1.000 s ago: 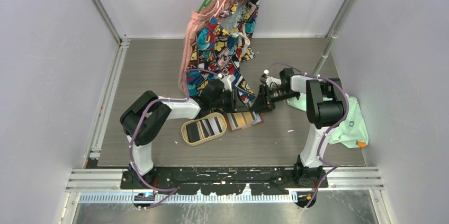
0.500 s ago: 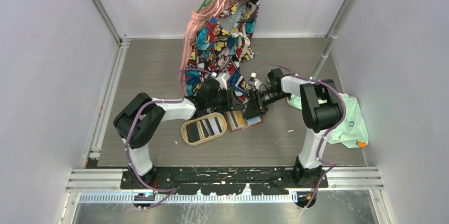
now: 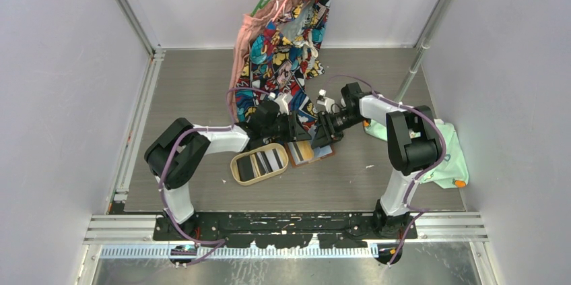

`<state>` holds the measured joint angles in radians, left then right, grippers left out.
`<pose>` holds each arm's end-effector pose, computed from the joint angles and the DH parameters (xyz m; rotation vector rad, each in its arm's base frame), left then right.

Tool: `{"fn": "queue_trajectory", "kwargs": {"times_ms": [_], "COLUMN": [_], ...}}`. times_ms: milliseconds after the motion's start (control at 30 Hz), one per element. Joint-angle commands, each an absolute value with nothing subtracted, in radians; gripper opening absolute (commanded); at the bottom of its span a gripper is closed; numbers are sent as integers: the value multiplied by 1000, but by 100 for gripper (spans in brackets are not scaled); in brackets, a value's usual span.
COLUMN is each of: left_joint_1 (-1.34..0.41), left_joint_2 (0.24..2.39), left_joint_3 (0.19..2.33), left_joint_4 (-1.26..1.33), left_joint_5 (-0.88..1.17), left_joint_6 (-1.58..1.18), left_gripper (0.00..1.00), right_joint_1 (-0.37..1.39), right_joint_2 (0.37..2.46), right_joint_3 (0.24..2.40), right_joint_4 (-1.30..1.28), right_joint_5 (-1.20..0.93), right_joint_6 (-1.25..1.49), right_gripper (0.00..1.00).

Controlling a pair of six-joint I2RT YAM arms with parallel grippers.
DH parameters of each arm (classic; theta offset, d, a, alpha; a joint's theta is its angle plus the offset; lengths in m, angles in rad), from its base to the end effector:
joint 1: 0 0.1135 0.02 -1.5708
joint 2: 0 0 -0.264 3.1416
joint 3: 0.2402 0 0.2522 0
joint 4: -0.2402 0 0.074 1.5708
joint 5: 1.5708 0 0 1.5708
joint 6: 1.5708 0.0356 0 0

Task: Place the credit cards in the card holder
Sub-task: Insert the credit card into the card holder.

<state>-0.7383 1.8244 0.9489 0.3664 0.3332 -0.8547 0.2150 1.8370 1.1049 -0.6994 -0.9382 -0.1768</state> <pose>0.2756 -0.2665 0.1669 0.0937 2.3286 -1.2461 0.3113 0.0974 0.1550 -0.6201 2.6338 1.3739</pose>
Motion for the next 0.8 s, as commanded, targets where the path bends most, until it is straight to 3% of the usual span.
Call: {"fn": "queue_trajectory", "kwargs": {"times_ms": [0,567,767], "left_joint_1": [-732,-732,-732], "left_joint_2": [1809,1792,1735], "left_joint_3": [952,971,958], "left_joint_4": [376,220,207], "left_joint_5": [341,307,302], "left_joint_6": [-841,-798,-773], "left_gripper": [38,35,36], "right_joint_1": [216,216,216], "right_joint_2": [1781,1778,1774], "right_joint_3": [1108,1111,1104], "right_joint_4": [-663,-666,-637], "right_joint_5": [-895,-865,-684], "right_joint_6": [-173,-172,-145], "right_gripper": [44,44,16]}}
